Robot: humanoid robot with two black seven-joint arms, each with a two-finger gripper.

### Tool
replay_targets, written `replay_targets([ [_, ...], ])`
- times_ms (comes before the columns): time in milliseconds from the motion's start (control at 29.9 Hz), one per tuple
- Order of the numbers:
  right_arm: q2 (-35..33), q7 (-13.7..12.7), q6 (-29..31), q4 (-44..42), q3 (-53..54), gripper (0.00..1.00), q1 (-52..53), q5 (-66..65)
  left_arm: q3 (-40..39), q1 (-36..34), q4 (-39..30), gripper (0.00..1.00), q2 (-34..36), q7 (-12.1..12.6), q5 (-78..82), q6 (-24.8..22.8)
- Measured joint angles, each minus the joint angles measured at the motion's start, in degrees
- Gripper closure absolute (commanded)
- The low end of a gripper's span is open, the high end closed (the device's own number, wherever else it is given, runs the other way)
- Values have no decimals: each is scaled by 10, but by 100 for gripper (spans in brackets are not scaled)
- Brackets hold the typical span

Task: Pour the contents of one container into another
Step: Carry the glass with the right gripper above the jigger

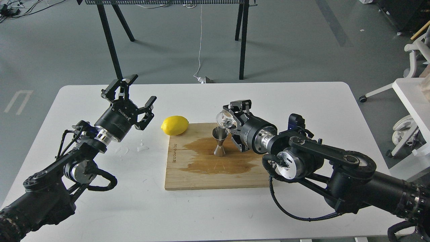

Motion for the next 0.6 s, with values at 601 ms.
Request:
replay_targets([
  [601, -7, 0, 0, -8, -92, 61, 70, -34, 0, 0, 2, 12, 0, 0, 0, 0],
])
